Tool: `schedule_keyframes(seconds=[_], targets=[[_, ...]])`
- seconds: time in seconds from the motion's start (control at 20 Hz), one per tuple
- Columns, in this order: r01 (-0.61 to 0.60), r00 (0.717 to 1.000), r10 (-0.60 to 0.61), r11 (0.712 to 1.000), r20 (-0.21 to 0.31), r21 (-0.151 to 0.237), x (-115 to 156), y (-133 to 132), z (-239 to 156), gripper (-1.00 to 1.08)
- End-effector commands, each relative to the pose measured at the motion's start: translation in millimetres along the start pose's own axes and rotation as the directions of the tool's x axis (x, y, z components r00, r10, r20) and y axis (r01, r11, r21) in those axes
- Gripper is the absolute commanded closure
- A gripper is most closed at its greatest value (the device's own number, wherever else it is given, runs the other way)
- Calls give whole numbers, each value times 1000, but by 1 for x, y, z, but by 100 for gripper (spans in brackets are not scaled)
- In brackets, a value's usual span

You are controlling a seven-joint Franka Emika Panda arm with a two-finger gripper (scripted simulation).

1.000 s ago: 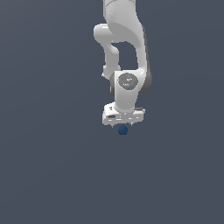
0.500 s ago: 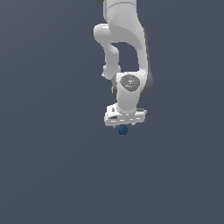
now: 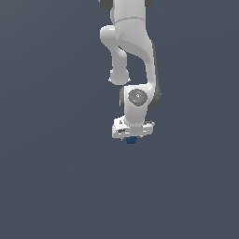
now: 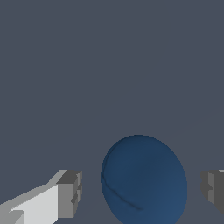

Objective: Pick up the object and move it to a goal position.

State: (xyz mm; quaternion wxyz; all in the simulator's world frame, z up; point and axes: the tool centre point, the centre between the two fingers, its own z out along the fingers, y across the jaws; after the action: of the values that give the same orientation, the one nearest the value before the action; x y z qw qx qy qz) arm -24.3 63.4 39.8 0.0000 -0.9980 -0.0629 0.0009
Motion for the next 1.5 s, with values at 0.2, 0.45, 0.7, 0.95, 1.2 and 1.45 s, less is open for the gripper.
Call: schedule_keyframes(seconds=[0.2, 0.45, 0.7, 0.95, 1.2, 1.45], targets=[[0, 1000, 0, 1000, -2, 0, 1, 0, 9, 108], [0, 1000, 0, 1000, -2, 0, 1, 0, 9, 108], [0, 1000, 0, 1000, -2, 0, 1, 0, 8, 108], [0, 1000, 0, 1000, -2, 0, -1, 3, 3, 108], [0, 1000, 0, 1000, -2, 0, -7, 12, -13, 108], [0, 1000, 0, 1000, -2, 0, -17, 28, -40, 108]])
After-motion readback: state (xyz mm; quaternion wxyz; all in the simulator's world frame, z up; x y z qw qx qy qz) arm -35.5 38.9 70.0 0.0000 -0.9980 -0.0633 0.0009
